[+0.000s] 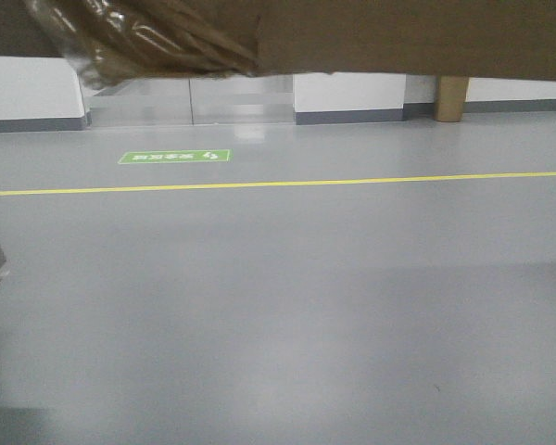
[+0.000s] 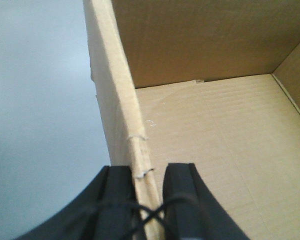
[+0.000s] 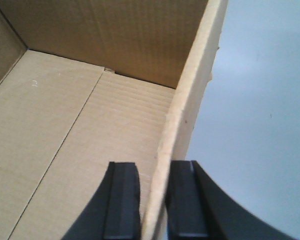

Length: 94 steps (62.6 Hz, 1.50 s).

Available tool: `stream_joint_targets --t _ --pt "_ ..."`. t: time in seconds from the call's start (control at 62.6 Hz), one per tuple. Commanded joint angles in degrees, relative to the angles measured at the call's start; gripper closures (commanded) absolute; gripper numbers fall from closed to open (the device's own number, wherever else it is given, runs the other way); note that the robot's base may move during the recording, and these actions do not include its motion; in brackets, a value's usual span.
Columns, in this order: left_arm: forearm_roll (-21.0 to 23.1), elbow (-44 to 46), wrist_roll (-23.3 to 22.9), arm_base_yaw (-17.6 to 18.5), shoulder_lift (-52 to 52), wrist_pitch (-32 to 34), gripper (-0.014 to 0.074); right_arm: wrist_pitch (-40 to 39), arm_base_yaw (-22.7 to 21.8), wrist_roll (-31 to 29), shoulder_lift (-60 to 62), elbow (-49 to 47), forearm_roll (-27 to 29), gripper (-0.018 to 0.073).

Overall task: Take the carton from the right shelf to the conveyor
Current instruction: 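Hold the carton with both grippers while driving toward the conveyor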

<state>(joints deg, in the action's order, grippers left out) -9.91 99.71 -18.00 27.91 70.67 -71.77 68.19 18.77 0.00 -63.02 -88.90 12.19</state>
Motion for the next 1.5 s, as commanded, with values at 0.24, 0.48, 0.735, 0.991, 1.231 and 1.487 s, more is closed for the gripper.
stream_joint_targets --t 0.24,0.48,0.735,0.991,1.231,1.487 --pt "-2.72 0.27 0.87 -0.07 -0.84 1.81 0.0599 -0.52 -0.23 -1.58 0.77 0.03 -0.21 0.0629" --pt "-3.18 0.27 0.87 -0.07 -0.84 1.81 0.0599 -0.52 -0.23 -1.58 0.77 0.03 -0.21 0.0629" --pt "-3.23 0.27 0.87 -0.07 -0.84 1.81 0.0599 -0.52 -0.23 -1.58 0.77 0.03 -0.21 0.0629" --pt "-3.58 0.27 0.87 -0.07 -0.84 1.81 0.0599 -0.63 -0.23 -1.58 0.75 0.03 -0.21 0.0629" --pt "-3.68 0.27 0.87 -0.07 -0.84 1.81 0.0599 -0.63 -0.23 -1.58 0.75 0.03 -0.21 0.0629" --pt "-3.96 0.27 0.87 -0.07 -0.72 1.81 0.0599 -1.06 -0.23 -1.58 0.75 0.03 -0.21 0.0629"
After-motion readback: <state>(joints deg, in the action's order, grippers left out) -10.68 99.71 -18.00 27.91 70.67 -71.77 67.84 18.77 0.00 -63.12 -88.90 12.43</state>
